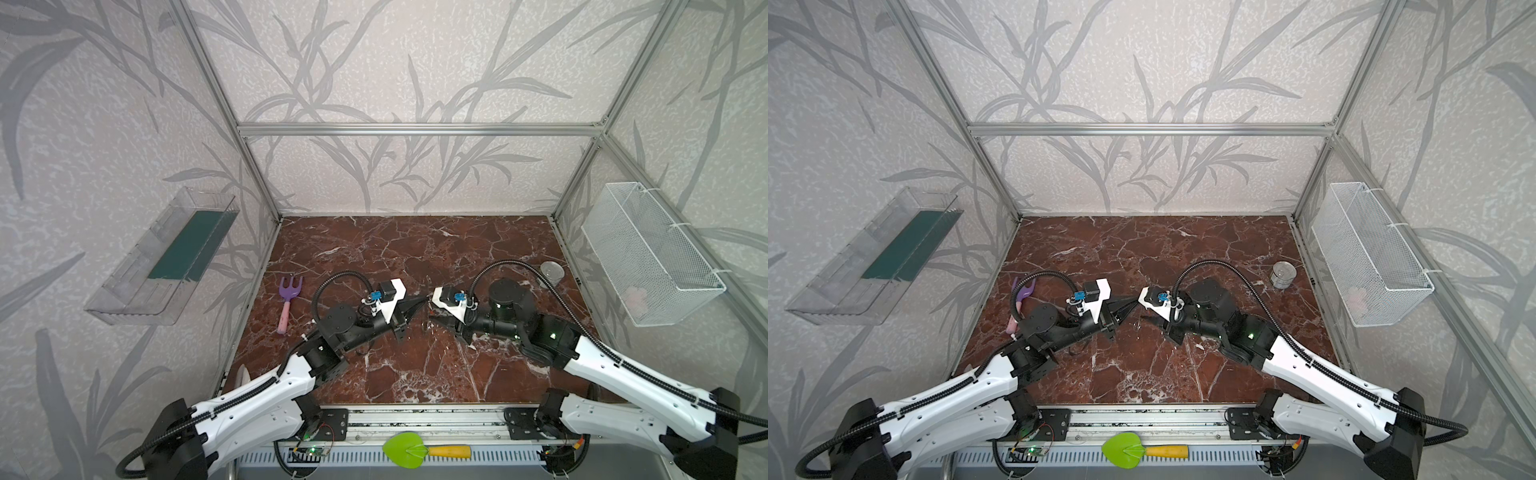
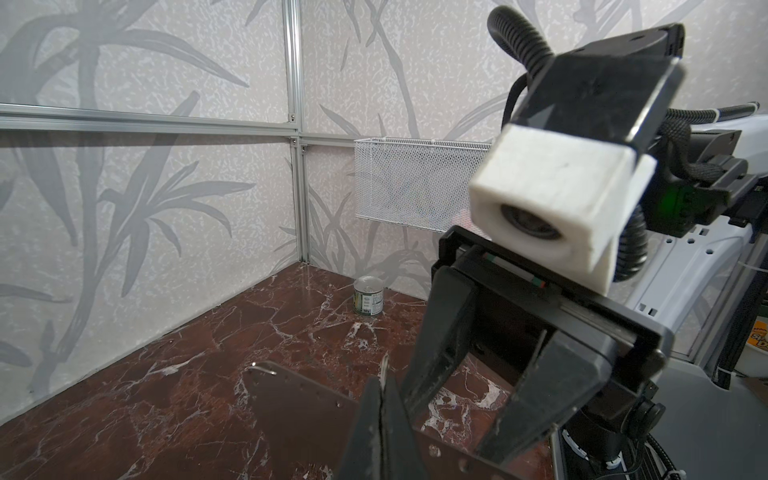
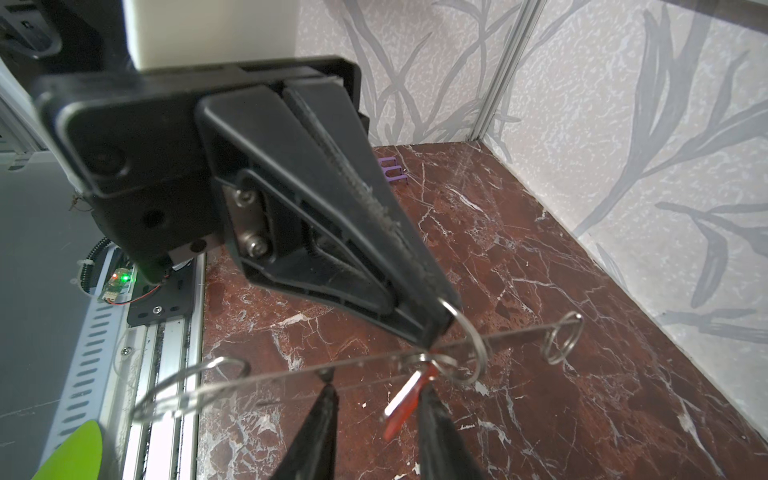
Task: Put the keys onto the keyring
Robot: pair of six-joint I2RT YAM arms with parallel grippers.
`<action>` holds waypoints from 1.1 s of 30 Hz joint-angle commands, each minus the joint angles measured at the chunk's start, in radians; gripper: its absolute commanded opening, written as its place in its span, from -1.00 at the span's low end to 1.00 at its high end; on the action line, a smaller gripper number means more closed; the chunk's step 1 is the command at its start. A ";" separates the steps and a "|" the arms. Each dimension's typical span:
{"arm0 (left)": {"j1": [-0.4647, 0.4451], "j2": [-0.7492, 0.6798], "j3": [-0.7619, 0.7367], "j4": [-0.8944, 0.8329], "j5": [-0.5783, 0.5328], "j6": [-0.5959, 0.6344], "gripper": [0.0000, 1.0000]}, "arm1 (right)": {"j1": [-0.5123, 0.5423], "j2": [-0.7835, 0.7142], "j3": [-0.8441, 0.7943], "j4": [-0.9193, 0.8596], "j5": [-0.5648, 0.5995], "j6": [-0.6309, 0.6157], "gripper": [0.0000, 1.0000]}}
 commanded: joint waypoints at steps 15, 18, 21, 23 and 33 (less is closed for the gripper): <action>0.000 -0.064 -0.013 0.065 -0.213 -0.037 -1.00 | -0.003 -0.079 -0.163 0.162 0.059 0.112 -0.14; -0.001 -0.059 -0.012 0.074 -0.222 -0.040 -1.00 | -0.003 -0.069 -0.176 0.220 0.023 0.136 -0.12; 0.000 -0.060 -0.014 0.074 -0.252 -0.044 -1.00 | -0.003 -0.052 -0.171 0.261 0.007 0.162 -0.12; 0.000 -0.062 -0.019 0.078 -0.273 -0.047 -1.00 | -0.003 -0.045 -0.171 0.295 -0.005 0.189 -0.10; 0.000 -0.062 -0.030 0.106 -0.314 -0.031 -1.00 | 0.022 -0.002 -0.157 0.350 -0.060 0.206 -0.01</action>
